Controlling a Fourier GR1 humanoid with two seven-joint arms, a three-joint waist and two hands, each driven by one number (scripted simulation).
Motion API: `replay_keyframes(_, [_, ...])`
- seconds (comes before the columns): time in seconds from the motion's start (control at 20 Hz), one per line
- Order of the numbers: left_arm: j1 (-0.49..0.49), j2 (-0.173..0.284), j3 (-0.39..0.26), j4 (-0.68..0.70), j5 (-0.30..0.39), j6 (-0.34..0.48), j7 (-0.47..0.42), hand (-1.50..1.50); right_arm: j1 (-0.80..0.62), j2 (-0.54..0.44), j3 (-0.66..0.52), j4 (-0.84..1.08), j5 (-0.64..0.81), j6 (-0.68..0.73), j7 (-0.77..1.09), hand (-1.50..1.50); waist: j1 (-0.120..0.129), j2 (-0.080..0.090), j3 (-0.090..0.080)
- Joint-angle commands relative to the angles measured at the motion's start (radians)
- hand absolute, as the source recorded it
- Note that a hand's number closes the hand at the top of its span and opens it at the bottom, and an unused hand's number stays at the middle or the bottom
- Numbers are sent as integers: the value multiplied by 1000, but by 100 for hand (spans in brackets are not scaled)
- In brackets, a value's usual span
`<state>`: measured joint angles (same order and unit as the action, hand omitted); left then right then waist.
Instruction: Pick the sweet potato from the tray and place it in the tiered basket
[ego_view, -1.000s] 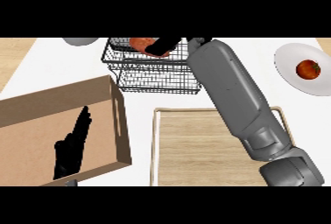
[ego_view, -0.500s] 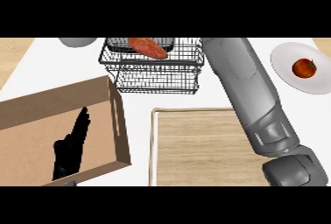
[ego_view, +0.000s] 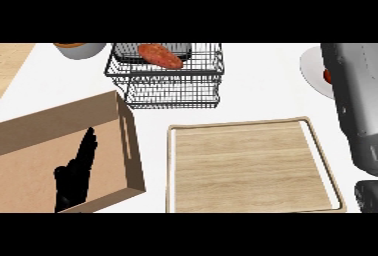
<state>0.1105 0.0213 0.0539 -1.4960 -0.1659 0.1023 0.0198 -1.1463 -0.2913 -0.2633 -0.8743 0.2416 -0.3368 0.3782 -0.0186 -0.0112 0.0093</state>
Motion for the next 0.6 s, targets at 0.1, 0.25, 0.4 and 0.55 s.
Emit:
replay_keyframes(0.1, [61, 4, -2, -20, 13, -24, 39, 0, 208, -221, -127, -142, -138, 207, -7, -150, -21, 0, -7])
replay_keyframes(0.25, [34, 17, 0, 6, 12, -23, 33, 0, 280, -284, -168, -214, -207, 311, 14, -150, -7, 4, -9])
replay_keyframes(0.4, [63, -20, -67, 34, 18, 40, -10, 0, 353, -393, -238, -192, -287, 466, -33, -150, -8, 6, -9])
replay_keyframes(0.55, [25, -15, -36, -6, -5, -3, 55, 0, 433, -463, -315, -175, -370, 580, -76, -150, 0, 9, -8])
